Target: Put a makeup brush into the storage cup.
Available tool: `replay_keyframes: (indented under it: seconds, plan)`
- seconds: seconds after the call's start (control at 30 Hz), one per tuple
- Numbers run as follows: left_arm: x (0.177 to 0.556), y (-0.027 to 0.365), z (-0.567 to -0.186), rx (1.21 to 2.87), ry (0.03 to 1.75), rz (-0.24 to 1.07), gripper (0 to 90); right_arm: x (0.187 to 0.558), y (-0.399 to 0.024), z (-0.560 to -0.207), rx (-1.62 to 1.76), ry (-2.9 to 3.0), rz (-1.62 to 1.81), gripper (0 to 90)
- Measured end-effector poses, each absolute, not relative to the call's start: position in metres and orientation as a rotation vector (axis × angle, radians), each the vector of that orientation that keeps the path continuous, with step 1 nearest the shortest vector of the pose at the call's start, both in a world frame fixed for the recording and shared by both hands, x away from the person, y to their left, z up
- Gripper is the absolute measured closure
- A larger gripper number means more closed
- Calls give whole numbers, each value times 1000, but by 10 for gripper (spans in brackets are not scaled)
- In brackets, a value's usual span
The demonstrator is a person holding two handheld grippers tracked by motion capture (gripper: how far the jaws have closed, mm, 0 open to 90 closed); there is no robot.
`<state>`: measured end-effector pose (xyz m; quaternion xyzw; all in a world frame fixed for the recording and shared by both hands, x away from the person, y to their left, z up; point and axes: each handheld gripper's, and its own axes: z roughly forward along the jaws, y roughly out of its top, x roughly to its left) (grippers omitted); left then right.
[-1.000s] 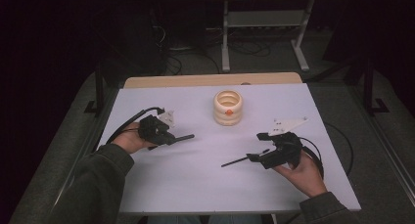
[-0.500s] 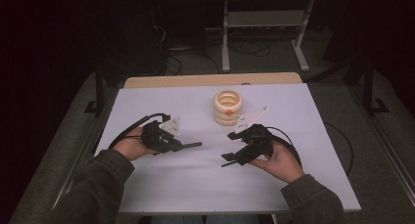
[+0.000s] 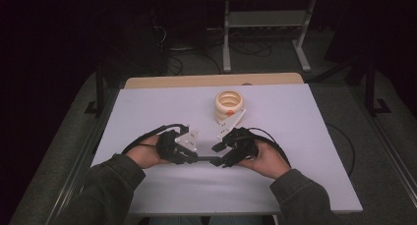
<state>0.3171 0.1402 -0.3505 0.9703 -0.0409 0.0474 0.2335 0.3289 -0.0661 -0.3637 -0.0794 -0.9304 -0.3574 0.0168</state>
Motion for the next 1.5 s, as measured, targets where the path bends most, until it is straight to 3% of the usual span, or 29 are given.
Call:
replay_keyframes:
  seconds: [0.17, 0.4, 0.73, 0.83, 1.0, 1.3, 1.5]
  plan:
    - [314, 131, -350, 2664, -150, 129, 794, 328, -65, -368, -203, -2869, -1073, 655]
    - [313, 125, -349, 2659, -182, 123, 795, 326, -66, -373, -178, -2848, -1040, 766]
    - [312, 125, -352, 2650, -167, 99, 785, 323, -68, -380, -188, -2861, -1039, 785]
    - [312, 128, -354, 2646, -134, 107, 668, 320, -69, -381, -180, -2875, -1051, 785]
    - [314, 142, -357, 2637, -60, 96, 627, 319, -79, -379, -191, -2881, -1094, 785]
    - [315, 149, -357, 2651, -53, 65, 748, 315, -84, -380, -167, -2884, -1144, 782]
    - [315, 143, -359, 2714, -47, 50, 760, 315, -68, -382, -195, -2932, -1059, 679]
